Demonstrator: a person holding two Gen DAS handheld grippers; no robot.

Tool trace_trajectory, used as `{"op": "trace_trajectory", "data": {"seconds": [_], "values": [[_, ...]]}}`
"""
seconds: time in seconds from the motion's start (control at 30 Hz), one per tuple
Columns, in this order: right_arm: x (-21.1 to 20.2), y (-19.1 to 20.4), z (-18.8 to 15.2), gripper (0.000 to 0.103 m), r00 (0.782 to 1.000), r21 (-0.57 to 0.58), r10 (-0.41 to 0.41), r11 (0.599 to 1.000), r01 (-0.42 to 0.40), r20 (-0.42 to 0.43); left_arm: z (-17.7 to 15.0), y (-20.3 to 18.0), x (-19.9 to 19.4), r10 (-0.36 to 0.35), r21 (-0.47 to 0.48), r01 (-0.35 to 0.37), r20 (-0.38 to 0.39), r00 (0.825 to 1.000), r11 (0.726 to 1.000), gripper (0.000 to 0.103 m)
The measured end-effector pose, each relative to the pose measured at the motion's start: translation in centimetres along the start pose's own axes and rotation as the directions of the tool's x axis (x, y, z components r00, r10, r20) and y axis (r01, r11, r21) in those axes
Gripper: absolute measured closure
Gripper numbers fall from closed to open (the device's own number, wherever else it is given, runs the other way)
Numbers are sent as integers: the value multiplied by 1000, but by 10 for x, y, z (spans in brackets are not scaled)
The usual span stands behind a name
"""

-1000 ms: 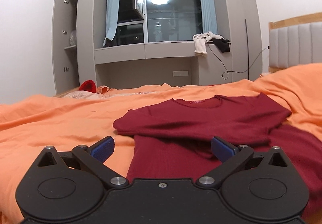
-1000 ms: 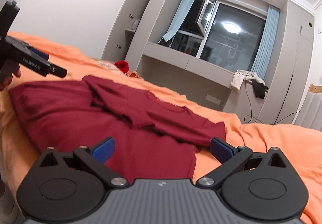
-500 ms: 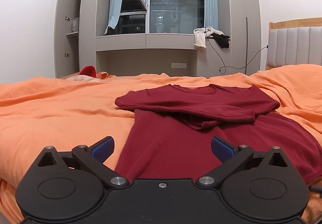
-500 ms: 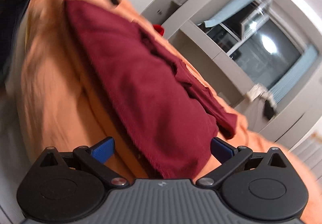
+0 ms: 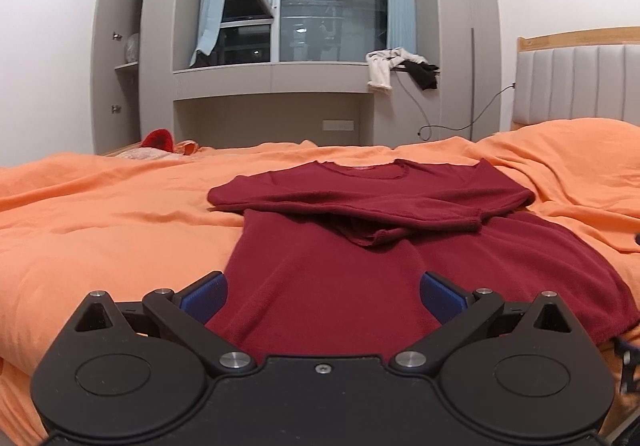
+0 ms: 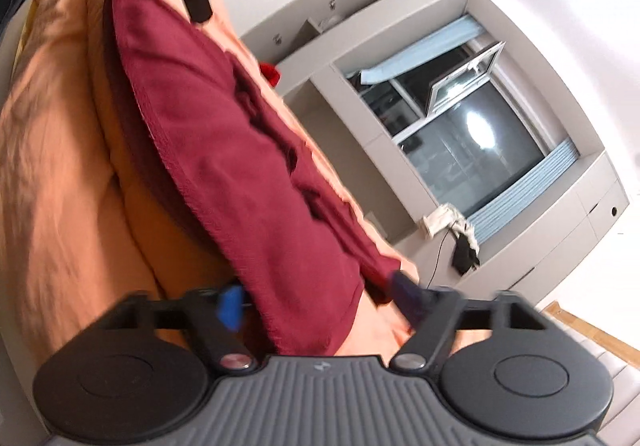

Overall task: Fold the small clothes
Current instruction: 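Grasp the shirt side edge with the right gripper and lift it, then hold the shirt hem with both grippers and fold it over onto the collar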

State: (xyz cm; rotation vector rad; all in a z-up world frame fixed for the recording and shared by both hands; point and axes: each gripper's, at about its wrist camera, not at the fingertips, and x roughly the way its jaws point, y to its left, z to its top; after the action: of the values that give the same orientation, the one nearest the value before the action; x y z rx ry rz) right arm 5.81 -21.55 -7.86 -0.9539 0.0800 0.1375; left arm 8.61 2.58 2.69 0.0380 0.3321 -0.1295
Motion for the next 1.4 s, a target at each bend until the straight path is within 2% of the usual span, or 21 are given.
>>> {"op": "trace_trajectory", "data": {"seconds": [0.03,0.13,0.33,0.43,0.5,0.6,0.73,0.8,0.93,1.03,1.1,1.2,1.27,1.4], "values": [[-1,0,2,63,1000,8,15,1000,-15,5,0,-2,-2,-14,6,14,7,1000,1000,1],[-3,0,5,86,999,13,48,999,-48,22,-2,-6,-10,-83,27,82,41,996,996,1],[-7,-17,10,88,998,112,31,993,-37,58,-11,-28,-29,-206,148,190,101,973,971,1],[-5,-30,16,88,997,174,17,984,-29,71,-18,-46,-39,-266,240,228,140,954,944,1],[-4,-37,21,89,997,213,12,977,-29,80,-23,-57,-39,-303,287,255,137,943,923,1],[-3,-48,24,90,996,254,8,967,-31,92,-32,-76,-31,-313,355,261,98,945,898,1],[-5,-58,27,92,995,296,2,954,-33,103,-44,-98,-11,-249,441,207,39,968,873,1],[-6,-63,27,92,994,309,-4,950,-30,107,-47,-103,-3,-215,456,180,26,976,872,4],[-12,-65,23,92,994,320,-23,948,-11,102,-46,-97,7,-137,436,117,13,991,892,12],[-15,-66,20,92,995,328,-43,945,10,92,-41,-86,12,-65,386,50,26,998,921,27],[-15,-68,19,93,995,334,-58,942,27,81,-38,-77,13,-3,366,-12,42,999,931,45],[-15,-70,17,92,995,337,-72,940,45,67,-37,-64,10,75,334,-89,55,996,938,60],[-15,-70,16,92,995,336,-78,940,54,57,-35,-51,3,90,298,-105,63,994,949,64],[-13,-69,17,92,994,334,-99,939,82,35,-38,-30,-9,157,258,-171,73,985,951,64]]}}
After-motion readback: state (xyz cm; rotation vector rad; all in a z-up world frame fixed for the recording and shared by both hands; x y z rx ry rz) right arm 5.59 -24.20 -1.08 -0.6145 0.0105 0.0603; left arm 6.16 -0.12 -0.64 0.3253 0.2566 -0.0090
